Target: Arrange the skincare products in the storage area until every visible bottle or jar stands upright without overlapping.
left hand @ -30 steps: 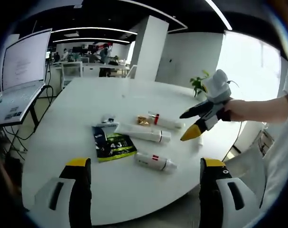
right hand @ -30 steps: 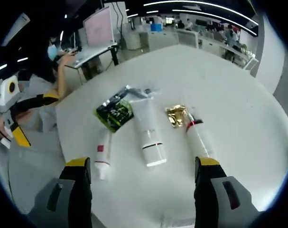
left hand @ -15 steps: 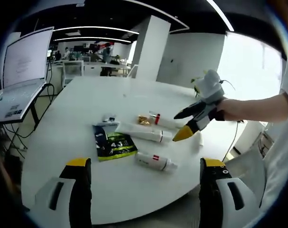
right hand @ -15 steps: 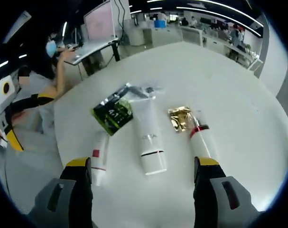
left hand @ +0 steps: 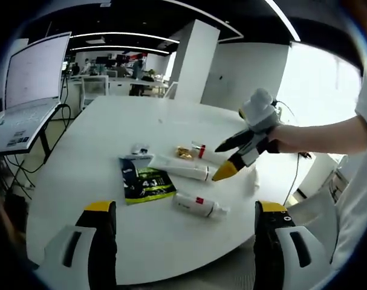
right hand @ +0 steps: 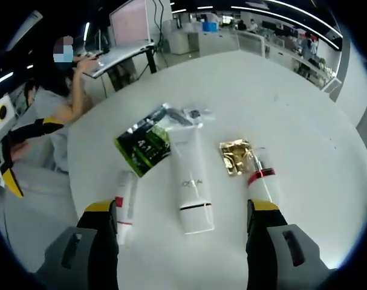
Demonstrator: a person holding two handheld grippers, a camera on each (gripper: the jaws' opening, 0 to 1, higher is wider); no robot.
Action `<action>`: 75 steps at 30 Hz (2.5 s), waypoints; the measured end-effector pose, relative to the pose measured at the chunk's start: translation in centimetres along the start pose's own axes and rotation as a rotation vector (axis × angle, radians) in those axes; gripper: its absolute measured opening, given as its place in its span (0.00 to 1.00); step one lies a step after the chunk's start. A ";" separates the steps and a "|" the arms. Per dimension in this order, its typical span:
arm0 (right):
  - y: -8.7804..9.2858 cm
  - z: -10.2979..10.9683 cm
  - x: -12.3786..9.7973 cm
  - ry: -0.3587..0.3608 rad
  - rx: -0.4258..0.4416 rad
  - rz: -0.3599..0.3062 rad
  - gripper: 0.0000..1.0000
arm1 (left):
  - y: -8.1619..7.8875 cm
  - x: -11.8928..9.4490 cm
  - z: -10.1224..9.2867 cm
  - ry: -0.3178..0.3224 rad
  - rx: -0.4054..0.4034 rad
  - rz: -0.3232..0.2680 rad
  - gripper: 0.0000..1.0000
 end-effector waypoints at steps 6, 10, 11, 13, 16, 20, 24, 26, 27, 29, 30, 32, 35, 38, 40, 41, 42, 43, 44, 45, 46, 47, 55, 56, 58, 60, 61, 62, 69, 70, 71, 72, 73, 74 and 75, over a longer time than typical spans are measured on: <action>0.0 0.3 0.4 -0.006 -0.012 0.007 0.87 | 0.1 0.0 0.1 -0.001 -0.005 -0.001 0.87; -0.4 0.5 0.8 -0.012 -0.019 0.013 0.86 | 0.1 0.0 0.1 -0.001 -0.006 0.000 0.87; -0.3 0.5 1.0 -0.012 -0.022 0.015 0.85 | 0.1 0.0 0.1 0.000 -0.007 -0.001 0.87; -0.3 0.4 1.3 -0.014 -0.030 0.019 0.85 | 0.1 0.0 0.1 0.000 -0.009 -0.001 0.87; -0.2 0.2 1.6 -0.014 -0.034 0.025 0.85 | 0.0 0.0 0.0 0.000 -0.012 -0.003 0.87; -0.2 0.4 1.7 -0.016 -0.032 0.025 0.85 | 0.0 -0.1 0.0 -0.001 -0.014 -0.004 0.87; -0.4 0.4 2.0 -0.014 -0.038 0.028 0.85 | 0.0 -0.1 0.1 -0.001 -0.016 -0.005 0.87; -0.5 0.2 2.2 -0.012 -0.043 0.032 0.84 | 0.0 -0.1 0.1 -0.001 -0.017 -0.006 0.87; -0.5 0.4 2.0 -0.010 -0.046 0.032 0.83 | 0.0 -0.1 0.1 -0.002 -0.017 -0.006 0.87; -0.6 0.5 2.1 -0.010 -0.047 0.035 0.82 | 0.0 -0.1 0.1 -0.002 -0.017 -0.006 0.87; -0.6 0.5 2.2 -0.010 -0.047 0.037 0.81 | 0.0 -0.1 0.1 -0.002 -0.017 -0.007 0.87; -0.5 0.4 2.3 -0.007 -0.048 0.044 0.79 | 0.0 -0.1 0.2 -0.003 -0.017 -0.008 0.87; -0.4 0.4 2.4 -0.002 -0.057 0.053 0.76 | 0.0 -0.1 0.2 -0.002 -0.018 -0.009 0.87; -0.5 0.7 2.5 -0.005 -0.049 0.054 0.74 | -0.1 -0.1 0.2 -0.002 -0.020 -0.010 0.87; -0.7 0.6 2.9 -0.003 -0.057 0.057 0.72 | -0.1 -0.1 0.1 -0.003 -0.020 -0.010 0.87; -0.8 0.6 3.0 -0.001 -0.063 0.057 0.71 | -0.1 -0.1 0.1 -0.003 -0.021 -0.009 0.87; -0.9 0.6 3.2 0.001 -0.067 0.059 0.71 | -0.1 -0.1 0.1 -0.003 -0.021 -0.009 0.87; -1.1 0.5 3.6 0.003 -0.075 0.064 0.70 | -0.1 -0.1 0.1 -0.003 -0.021 -0.010 0.87; -1.2 0.5 3.9 0.003 -0.082 0.065 0.69 | -0.1 -0.1 0.1 -0.003 -0.022 -0.010 0.87; -1.3 0.5 4.1 0.003 -0.088 0.066 0.68 | -0.1 -0.1 0.2 -0.004 -0.022 -0.010 0.87; -1.3 0.5 4.3 0.003 -0.091 0.070 0.67 | -0.1 -0.1 0.2 -0.004 -0.023 -0.011 0.87; -1.3 0.6 4.5 0.000 -0.094 0.076 0.67 | -0.1 -0.1 0.2 -0.003 -0.023 -0.011 0.87; -1.3 1.3 5.3 -0.007 -0.103 0.111 0.64 | -0.1 -0.1 0.2 -0.005 -0.026 -0.011 0.87; -1.4 1.4 5.2 -0.008 -0.101 0.111 0.63 | -0.1 -0.1 0.2 -0.005 -0.025 -0.011 0.87; -1.6 1.5 5.4 -0.010 -0.099 0.109 0.62 | -0.1 -0.1 0.2 -0.005 -0.026 -0.011 0.87; -1.8 1.6 5.6 -0.006 -0.100 0.109 0.61 | -0.1 -0.1 0.2 -0.005 -0.028 -0.012 0.87; -2.0 1.7 5.7 -0.005 -0.099 0.108 0.60 | -0.1 -0.1 0.3 -0.005 -0.028 -0.011 0.87; -2.1 1.7 5.8 -0.005 -0.099 0.108 0.60 | -0.1 -0.1 0.3 -0.006 -0.027 -0.009 0.87; -2.5 2.0 7.2 -0.005 -0.108 0.112 0.54 | 0.0 -0.2 0.4 -0.010 -0.027 -0.005 0.87; -2.4 2.1 7.2 -0.006 -0.110 0.115 0.54 | 0.0 -0.2 0.4 -0.011 -0.027 -0.004 0.87; -2.4 2.1 7.4 -0.006 -0.113 0.120 0.53 | 0.0 -0.2 0.4 -0.012 -0.028 -0.004 0.87; -2.4 2.1 7.5 -0.006 -0.114 0.121 0.52 | 0.0 -0.1 0.4 -0.012 -0.029 -0.003 0.87; -2.3 2.1 7.6 -0.004 -0.114 0.124 0.52 | 0.1 -0.1 0.4 -0.012 -0.029 -0.002 0.87; -2.4 1.9 7.7 0.008 -0.123 0.120 0.51 | 0.1 -0.1 0.4 -0.012 -0.029 0.000 0.87; -2.4 1.8 7.8 0.009 -0.124 0.121 0.49 | 0.1 -0.1 0.3 -0.013 -0.027 0.003 0.87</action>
Point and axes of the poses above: the point that each gripper's makers call its tool centre point, and the gripper's own axes: x roughly forward along the fingers, z roughly to its left, y roughly out of its underside, the point moved 3 cm from there along -x, roughly backward along the fingers, and after that the axes turned 13 degrees about y, right-handed, at the moved point
